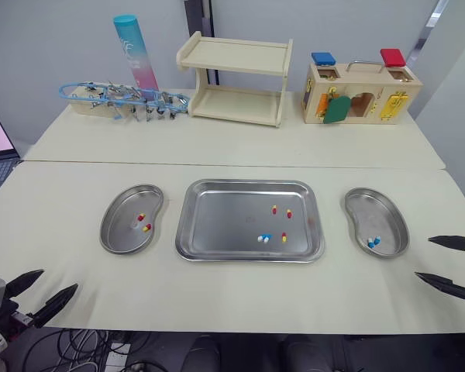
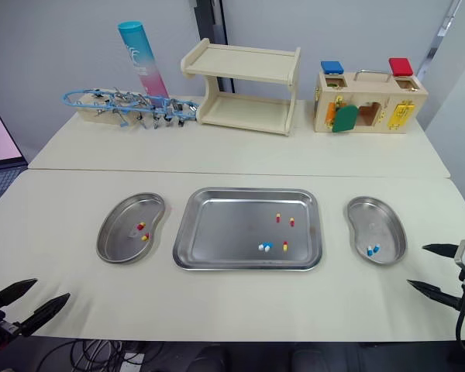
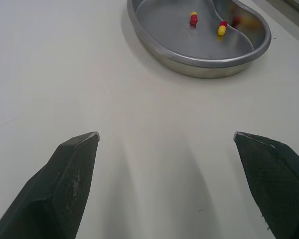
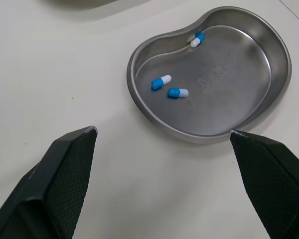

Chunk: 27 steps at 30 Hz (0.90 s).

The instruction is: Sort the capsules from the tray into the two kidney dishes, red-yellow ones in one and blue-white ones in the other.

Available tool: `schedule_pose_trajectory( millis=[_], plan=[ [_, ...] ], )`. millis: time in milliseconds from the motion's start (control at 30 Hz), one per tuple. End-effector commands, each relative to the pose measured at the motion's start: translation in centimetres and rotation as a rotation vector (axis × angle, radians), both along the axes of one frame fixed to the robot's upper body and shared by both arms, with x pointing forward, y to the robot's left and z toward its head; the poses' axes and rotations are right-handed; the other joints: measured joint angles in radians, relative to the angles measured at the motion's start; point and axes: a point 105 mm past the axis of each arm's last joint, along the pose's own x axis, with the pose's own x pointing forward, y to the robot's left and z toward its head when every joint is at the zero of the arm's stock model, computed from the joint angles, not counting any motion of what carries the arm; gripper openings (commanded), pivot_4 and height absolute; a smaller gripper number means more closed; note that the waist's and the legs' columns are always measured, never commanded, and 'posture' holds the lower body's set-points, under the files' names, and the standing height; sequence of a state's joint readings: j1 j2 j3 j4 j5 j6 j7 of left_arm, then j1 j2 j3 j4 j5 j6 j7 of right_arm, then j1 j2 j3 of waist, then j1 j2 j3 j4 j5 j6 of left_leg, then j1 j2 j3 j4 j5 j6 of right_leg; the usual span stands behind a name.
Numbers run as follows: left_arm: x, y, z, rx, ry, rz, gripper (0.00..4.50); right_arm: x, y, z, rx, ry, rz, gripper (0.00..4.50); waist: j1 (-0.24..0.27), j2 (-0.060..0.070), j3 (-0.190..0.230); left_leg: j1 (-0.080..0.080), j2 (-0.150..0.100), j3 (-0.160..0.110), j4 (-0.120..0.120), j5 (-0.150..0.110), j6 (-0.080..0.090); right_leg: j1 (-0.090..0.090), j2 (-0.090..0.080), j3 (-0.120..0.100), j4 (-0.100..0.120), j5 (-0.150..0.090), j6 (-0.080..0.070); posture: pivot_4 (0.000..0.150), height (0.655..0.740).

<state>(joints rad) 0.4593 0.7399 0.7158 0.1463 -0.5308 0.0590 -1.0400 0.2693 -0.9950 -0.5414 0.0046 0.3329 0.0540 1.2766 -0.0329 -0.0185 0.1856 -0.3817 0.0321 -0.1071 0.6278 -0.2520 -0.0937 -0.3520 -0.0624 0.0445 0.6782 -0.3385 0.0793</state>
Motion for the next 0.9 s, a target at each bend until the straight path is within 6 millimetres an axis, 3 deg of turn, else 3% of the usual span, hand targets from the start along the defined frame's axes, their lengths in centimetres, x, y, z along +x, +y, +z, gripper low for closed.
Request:
schedule_pose_trajectory(
  millis=[33, 567, 800, 900],
  plan=[
    [-0.2, -0.7, 0.9, 0.015, -0.034, -0.033, 4.50, 0.4, 0.4, 0.9, -0.014, -0.032, 0.033, 4.49, 0.000, 0.000, 0.000, 0.000, 0.000, 0.000, 0.000, 0.000, 0.000, 0.000, 0.000, 0.000, 0.000, 0.000, 0.000, 0.150, 0.7400],
    [0.5, -3.5, 1.0, 0.005, -0.030, -0.121, 4.50, 0.2, 1.0, 0.6, -0.010, -0.015, 0.090, 4.49, 0.000, 0.000, 0.000, 0.000, 0.000, 0.000, 0.000, 0.000, 0.000, 0.000, 0.000, 0.000, 0.000, 0.000, 0.000, 0.150, 0.7400],
    [0.6, -5.2, 0.7, -0.011, -0.023, -0.181, 4.50, 1.0, 3.6, 1.3, 0.033, -0.033, 0.169, 4.49, -0.001, 0.000, 0.000, 0.000, 0.000, 0.000, 0.000, 0.000, 0.000, 0.000, 0.000, 0.000, 0.000, 0.000, 0.000, 0.150, 0.7400],
    [0.4, -6.8, 0.6, 0.000, -0.019, -0.270, 4.50, 1.4, 4.8, 1.4, 0.044, -0.036, 0.214, 4.49, 0.000, 0.000, 0.000, 0.000, 0.000, 0.000, 0.000, 0.000, 0.000, 0.000, 0.000, 0.000, 0.000, 0.000, 0.000, 0.150, 0.7400]
  ],
)
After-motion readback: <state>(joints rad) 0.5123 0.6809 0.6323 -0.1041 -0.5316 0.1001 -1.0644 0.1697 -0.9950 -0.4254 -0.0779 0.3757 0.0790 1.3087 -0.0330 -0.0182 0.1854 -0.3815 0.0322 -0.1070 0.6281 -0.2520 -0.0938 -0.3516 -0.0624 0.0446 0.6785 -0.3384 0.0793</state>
